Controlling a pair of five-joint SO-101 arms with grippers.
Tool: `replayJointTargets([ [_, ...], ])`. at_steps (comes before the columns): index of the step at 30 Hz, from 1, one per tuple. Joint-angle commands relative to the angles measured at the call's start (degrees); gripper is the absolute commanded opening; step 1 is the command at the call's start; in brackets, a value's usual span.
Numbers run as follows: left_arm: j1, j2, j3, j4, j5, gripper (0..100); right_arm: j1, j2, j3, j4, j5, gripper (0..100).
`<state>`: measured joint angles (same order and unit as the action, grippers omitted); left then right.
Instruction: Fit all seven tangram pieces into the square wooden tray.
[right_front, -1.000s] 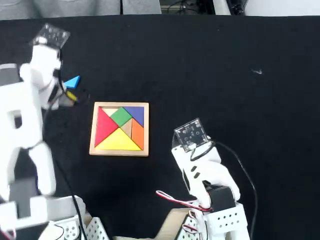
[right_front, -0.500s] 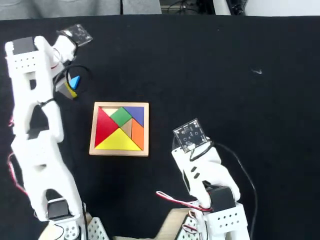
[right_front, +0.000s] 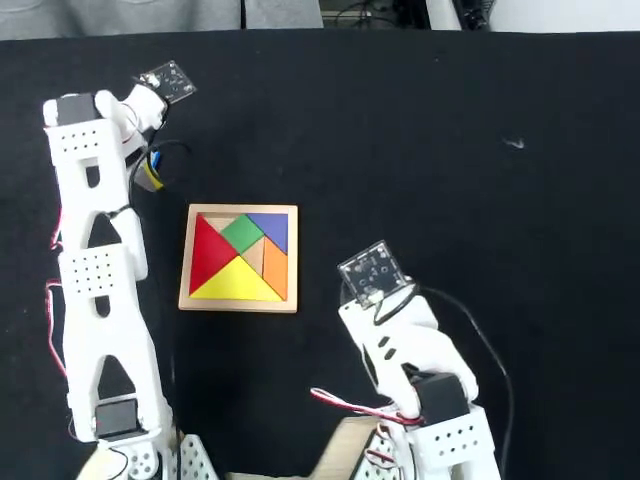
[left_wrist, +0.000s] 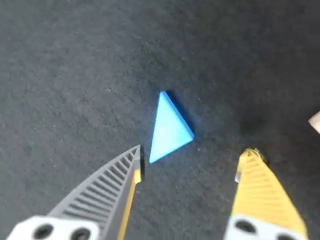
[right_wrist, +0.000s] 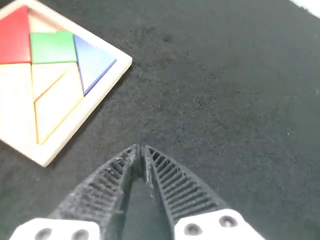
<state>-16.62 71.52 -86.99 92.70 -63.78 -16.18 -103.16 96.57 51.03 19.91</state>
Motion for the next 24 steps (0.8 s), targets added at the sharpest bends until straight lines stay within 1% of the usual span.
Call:
replayJointTargets([
  [1,0.9,1.4,-7.1,-0.9,0.2,30,-1.1,-4.6,0.0,0.2,1.8,1.2],
  [3,1.0,0.6,-8.9,2.6,1.5,30,-1.2,-4.6,0.0,0.2,1.9,1.2],
  [5,1.0,-3.4,-8.5,2.8,3.5,30,-1.2,-4.6,0.0,0.2,2.0,1.2],
  [7,0.4,-6.3,-7.8,-1.7,7.1,30,-1.2,-4.6,0.0,0.2,2.0,1.2],
  [9,-1.4,-6.0,-6.4,-8.9,11.4,30,-1.2,-4.6,0.0,0.2,2.0,1.2],
  [11,-2.5,-4.5,-5.1,-14.6,13.5,30,-1.2,-4.6,0.0,0.2,2.0,1.2],
  [14,-2.7,-1.0,-4.0,-18.6,13.6,30,-1.2,-4.6,0.0,0.2,1.9,1.2],
  [18,-2.7,3.3,-4.1,-21.2,13.5,30,-1.2,-4.6,0.0,0.3,2.0,1.2],
  [22,-2.8,4.4,-4.1,-19.1,12.9,30,-1.2,-4.6,0.0,0.3,2.1,1.2],
  [24,-2.8,4.4,-4.1,-15.6,8.4,30,-1.2,-4.6,0.0,0.3,2.1,1.2],
])
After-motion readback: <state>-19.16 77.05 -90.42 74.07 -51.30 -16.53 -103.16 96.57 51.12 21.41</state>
